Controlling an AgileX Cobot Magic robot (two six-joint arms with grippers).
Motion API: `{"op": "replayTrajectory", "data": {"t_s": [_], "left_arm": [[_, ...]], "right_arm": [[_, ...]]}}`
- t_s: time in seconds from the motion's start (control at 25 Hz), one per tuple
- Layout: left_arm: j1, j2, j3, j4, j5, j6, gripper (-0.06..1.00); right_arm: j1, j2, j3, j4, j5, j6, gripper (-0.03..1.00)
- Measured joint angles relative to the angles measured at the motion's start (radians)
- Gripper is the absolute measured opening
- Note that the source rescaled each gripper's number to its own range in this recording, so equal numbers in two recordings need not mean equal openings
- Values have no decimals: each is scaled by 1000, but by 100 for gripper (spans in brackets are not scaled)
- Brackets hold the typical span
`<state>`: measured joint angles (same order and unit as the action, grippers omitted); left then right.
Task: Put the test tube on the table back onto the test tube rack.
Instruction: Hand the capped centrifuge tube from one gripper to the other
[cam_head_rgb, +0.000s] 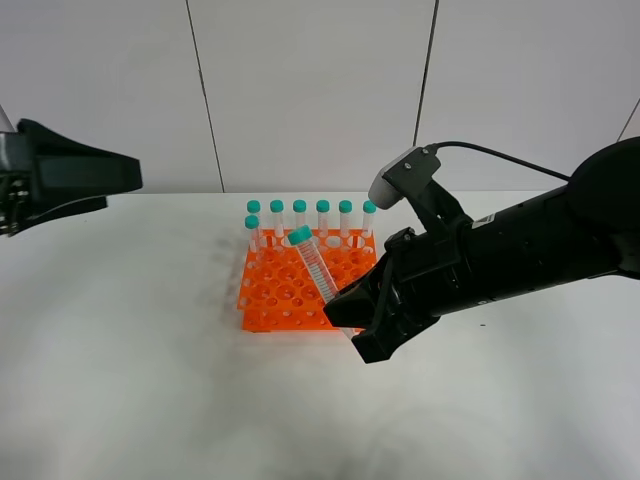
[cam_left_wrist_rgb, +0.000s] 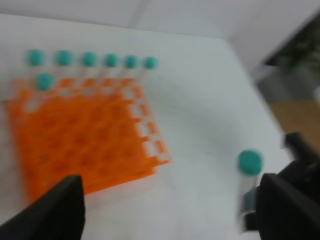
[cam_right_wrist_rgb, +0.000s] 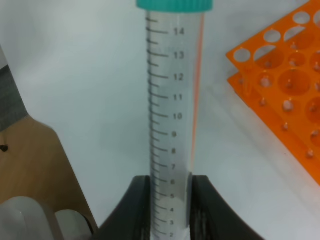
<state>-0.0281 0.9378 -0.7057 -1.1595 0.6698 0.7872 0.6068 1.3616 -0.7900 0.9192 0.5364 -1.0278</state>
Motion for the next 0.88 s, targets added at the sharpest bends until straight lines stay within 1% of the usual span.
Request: {"op": "replayTrajectory", "data": {"t_s": [0.04, 0.16, 0.28, 0.44, 0.52, 0.6, 0.68, 0.88], "left_arm": [[-7, 35, 0, -77, 7, 66, 95], [-59, 138, 0, -253, 13, 196, 95], [-148, 223, 0, -347, 3, 272, 94], [-269, 299, 0, -402, -76, 343, 93], [-302, 331, 0, -440, -103, 358, 93], [-321, 354, 0, -482, -107, 379, 92], [-327, 374, 0, -507, -108, 397, 92], [-333, 398, 0, -523, -99, 410, 92]], "right_arm": [[0, 0, 0, 0, 0, 0, 2], [0, 0, 0, 2, 0, 0, 2], [0, 0, 0, 3, 0, 0, 2], [0, 0, 0, 4, 0, 0, 2], [0, 0, 0, 4, 0, 0, 2], [0, 0, 0, 4, 0, 0, 2], [0, 0, 0, 4, 1, 0, 2], [0, 0, 0, 4, 1, -1, 2]]}}
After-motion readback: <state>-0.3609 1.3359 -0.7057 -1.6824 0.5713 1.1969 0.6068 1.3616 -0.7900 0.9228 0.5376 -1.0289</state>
